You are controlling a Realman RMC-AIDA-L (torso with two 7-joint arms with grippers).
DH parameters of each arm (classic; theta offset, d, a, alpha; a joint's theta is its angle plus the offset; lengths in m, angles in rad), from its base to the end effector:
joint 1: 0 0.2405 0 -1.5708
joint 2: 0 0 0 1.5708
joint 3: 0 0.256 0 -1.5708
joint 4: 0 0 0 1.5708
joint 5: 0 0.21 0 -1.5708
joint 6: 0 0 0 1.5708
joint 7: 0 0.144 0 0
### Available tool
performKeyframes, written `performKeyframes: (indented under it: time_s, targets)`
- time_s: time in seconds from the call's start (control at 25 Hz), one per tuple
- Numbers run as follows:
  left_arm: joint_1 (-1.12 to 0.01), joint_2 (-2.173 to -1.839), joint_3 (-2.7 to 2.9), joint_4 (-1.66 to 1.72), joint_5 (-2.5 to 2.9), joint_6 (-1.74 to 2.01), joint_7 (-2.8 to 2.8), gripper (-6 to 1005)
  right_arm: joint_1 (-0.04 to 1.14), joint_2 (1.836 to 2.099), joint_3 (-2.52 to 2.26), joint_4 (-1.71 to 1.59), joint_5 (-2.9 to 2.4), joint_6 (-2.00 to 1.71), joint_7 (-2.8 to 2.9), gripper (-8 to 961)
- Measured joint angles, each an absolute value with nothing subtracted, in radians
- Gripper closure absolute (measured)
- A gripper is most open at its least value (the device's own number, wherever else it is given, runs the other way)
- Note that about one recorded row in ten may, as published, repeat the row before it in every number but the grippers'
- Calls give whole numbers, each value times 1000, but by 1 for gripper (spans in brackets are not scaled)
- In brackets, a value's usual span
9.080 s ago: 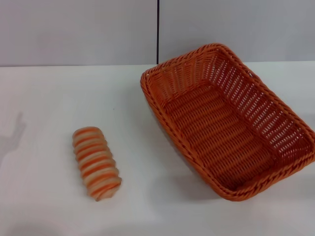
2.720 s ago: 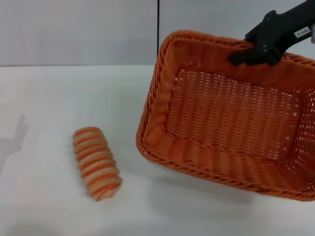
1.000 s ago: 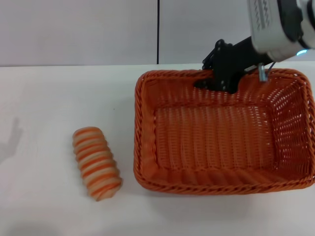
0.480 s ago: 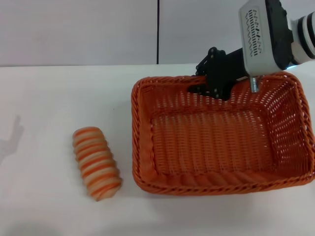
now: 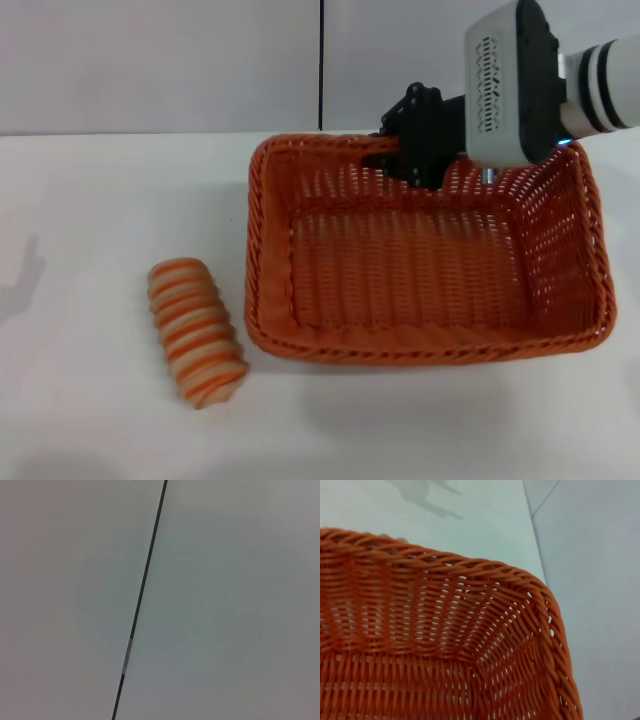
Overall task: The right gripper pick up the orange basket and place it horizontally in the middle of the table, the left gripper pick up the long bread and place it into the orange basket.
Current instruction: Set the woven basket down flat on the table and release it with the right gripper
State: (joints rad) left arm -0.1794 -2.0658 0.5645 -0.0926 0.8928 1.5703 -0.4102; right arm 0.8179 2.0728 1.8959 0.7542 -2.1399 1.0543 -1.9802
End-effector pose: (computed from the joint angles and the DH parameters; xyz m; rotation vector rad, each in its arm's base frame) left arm -0.3862 0.2047 0.0152 -1.4024 -0.6857 -0.8457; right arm 0.1624 0.4212 -0.0510 -2.7428 -0.5175 -0.1088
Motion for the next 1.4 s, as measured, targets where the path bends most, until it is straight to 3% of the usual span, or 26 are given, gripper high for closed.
performKeyframes:
  time_s: [0.68,1.32,1.4]
  targets:
    - [-186,-2065,565,-87,896,1557,-410,201,829,2072,1730,680,-1899,974,-2094,782]
    - [-178,-2065,567,-87,900,1561,-412,202,766,2078,1700,669,-1778,896,-2145,737]
    - [-181,-2065,567,-87,900,1560,-412,202,765,2078,1699,669,-1760,899,-2146,671]
